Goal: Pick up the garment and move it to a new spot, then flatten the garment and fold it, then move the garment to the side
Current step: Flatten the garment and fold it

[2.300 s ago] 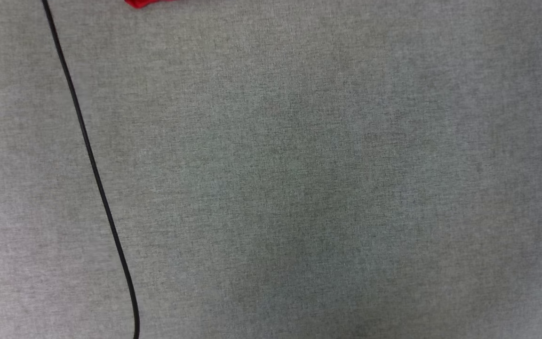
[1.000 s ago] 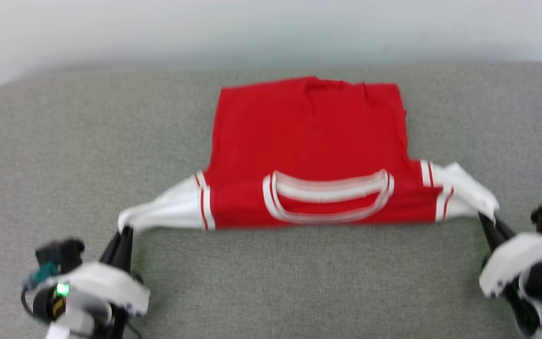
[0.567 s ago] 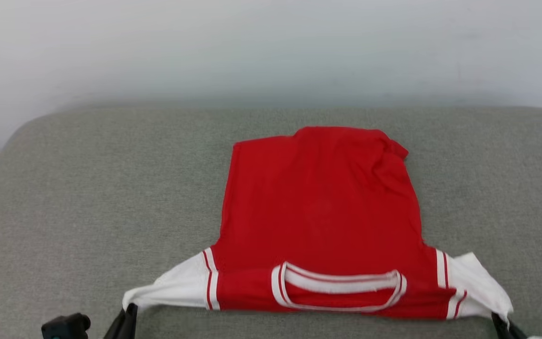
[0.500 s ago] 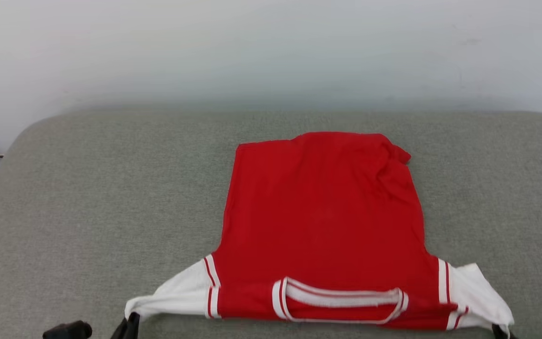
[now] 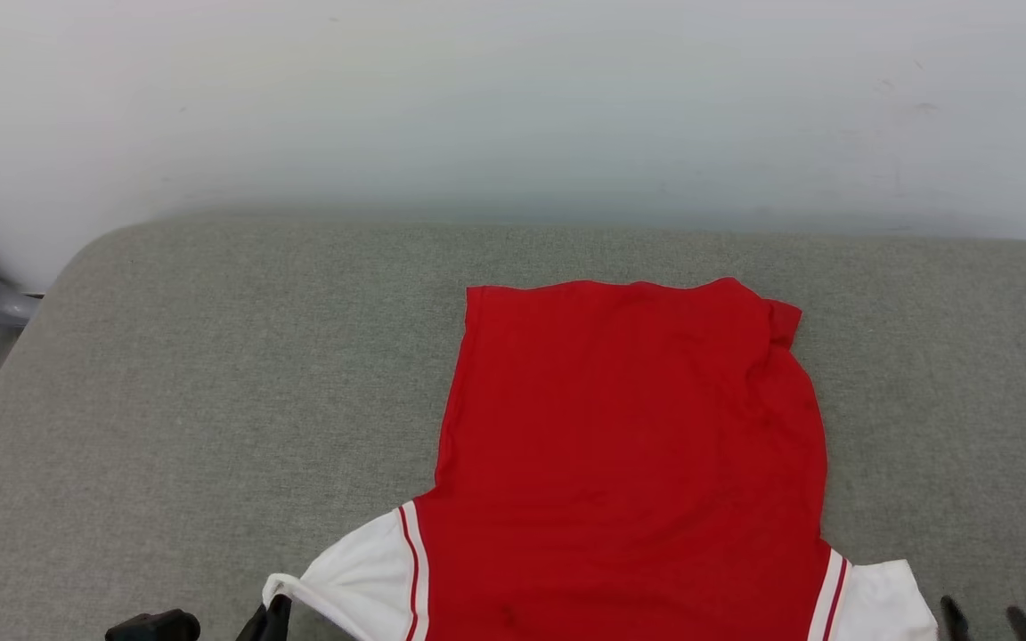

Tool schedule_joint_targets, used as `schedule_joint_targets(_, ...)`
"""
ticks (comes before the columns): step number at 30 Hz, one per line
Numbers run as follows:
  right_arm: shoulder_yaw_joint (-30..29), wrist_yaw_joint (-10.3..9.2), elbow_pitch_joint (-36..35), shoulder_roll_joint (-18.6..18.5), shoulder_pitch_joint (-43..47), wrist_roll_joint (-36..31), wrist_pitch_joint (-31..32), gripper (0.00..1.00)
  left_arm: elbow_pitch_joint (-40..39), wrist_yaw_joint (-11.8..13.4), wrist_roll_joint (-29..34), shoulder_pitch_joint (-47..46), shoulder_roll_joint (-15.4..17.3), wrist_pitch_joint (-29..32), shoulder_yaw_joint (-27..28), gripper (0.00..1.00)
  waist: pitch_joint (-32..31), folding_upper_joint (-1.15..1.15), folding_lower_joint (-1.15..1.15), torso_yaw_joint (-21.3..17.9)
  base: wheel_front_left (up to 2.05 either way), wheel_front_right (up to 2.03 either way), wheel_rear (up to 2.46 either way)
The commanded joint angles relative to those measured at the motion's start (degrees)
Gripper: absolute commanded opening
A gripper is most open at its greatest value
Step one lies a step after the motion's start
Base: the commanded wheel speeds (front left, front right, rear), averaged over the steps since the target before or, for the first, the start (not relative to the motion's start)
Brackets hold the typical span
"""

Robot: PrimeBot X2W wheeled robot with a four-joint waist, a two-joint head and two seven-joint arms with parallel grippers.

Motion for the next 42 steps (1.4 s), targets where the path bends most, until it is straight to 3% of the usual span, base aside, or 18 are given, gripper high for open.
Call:
schedule_joint_targets(1, -0.9, -0.04, -0.2, 0.3, -1.5, 0.4, -1.3, 1.0, -0.2, 0.2, 0.1, -0.7, -0.1, -0.1, 0.1, 0.0, 0.1, -0.01, 0.0, 0.1, 0.0, 0.0, 0.0)
schedule_joint_targets(10, -4.1, -0.04, 9.1, 0.0, -17.2, 1.4, -3.4, 1.0, -2.3, 0.3, 1.9, -3.8, -0.6, -1.1, -1.2, 0.0, 2.8, -0.01, 0.0, 2.3, 0.0, 0.0, 0.0)
schedule_joint_targets(19, -3.8, -0.04, 26.6, -8.3, -38.8, 3.7, 5.5, 1.0, -5.3, -1.1, 4.5, -10.3, -2.5, -2.7, -3.8, 0.0, 11.5, -0.01, 0.0, 7.3, 0.0, 0.0, 0.0)
schedule_joint_targets(27, 0.4, -0.04, 36.7, -14.5, -54.6, 3.1, 14.0, 1.0, -4.3, -3.3, 6.2, -16.2, -5.1, -4.7, -6.6, 0.0, 18.4, -0.01, 0.0, 11.7, 0.0, 0.0, 0.0)
schedule_joint_targets(35, 5.9, -0.04, 40.8, -18.2, -63.4, 1.1, 20.2, 1.0, -3.0, -4.9, 7.4, -20.3, -7.0, -6.8, -7.6, 0.0, 23.7, -0.01, 0.0, 14.2, 0.0, 0.0, 0.0)
schedule_joint_targets(39, 7.9, -0.03, 44.7, -18.3, -64.1, 1.3, 23.9, 1.0, -2.1, -5.5, 7.4, -21.2, -8.0, -7.4, -7.7, 0.0, 25.0, -0.01, 0.0, 14.5, 0.0, 0.0, 0.0)
schedule_joint_targets(42, 8.7, -0.03, 48.8, -17.4, -62.1, 2.1, 30.1, 1.0, -1.2, -5.6, 7.3, -21.3, -8.2, -7.7, -7.7, 0.0, 25.2, -0.01, 0.0, 14.6, 0.0, 0.0, 0.0)
